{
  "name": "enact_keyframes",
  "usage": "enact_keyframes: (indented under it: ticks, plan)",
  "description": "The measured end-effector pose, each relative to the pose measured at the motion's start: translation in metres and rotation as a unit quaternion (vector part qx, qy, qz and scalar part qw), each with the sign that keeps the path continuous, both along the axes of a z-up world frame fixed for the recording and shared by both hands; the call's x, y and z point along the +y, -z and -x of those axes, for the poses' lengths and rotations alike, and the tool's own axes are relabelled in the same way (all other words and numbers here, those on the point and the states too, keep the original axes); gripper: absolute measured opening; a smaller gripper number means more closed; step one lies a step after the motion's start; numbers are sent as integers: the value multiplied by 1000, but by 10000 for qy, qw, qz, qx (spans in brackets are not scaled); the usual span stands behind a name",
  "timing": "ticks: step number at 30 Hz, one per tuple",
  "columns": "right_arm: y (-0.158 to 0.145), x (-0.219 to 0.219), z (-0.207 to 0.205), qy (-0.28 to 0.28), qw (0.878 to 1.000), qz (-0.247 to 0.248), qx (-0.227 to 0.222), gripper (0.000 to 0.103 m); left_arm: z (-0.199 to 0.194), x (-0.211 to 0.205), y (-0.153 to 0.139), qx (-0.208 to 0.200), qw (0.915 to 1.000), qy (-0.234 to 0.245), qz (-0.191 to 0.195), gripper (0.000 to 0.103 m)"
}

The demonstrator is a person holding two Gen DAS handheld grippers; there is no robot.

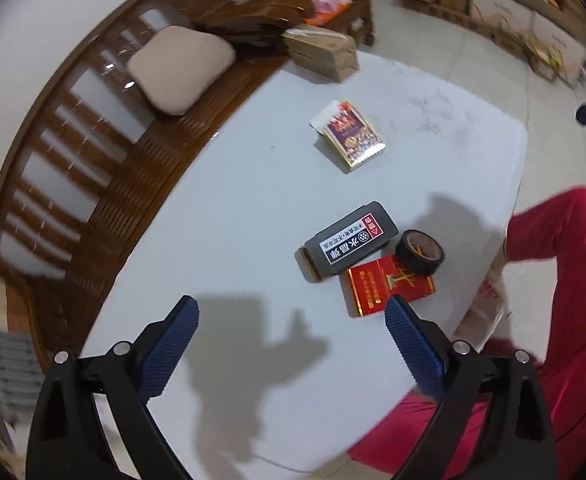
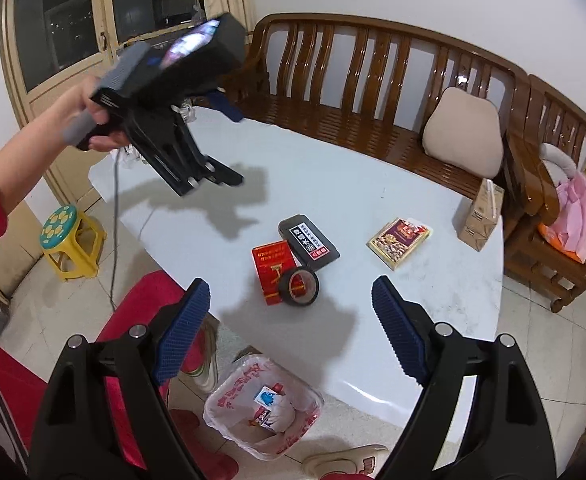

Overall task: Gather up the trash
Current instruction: 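Raise both tools back over the table toward the battery pack and tape, then close the left tool on the black battery pack while the right tool grasps the black tape roll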

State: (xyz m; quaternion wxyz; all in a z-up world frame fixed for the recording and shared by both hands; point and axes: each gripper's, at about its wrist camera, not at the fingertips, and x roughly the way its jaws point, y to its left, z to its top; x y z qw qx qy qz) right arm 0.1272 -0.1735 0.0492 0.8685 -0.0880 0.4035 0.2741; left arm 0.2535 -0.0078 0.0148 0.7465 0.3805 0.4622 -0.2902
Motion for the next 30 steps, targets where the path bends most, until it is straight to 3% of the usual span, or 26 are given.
enact_keyframes:
  ticks: [5,10,20,30]
  plan:
    - [20,6,-20,-106,9994,-52,334,81,-18,-24,35,211,9978,559,-285,92]
    - [42,10,-36,-116,9979,-30,637,81,-36,-41,60,402,9951,780,-462,92]
    - [83,32,-59,-328,9932,73,1115,81,-58,-56,90,635,9896,1146,-601,92]
    - [118,48,-74,-502,9867,-144,1537,81,-49,-63,114,925,9758,1831,-752,92]
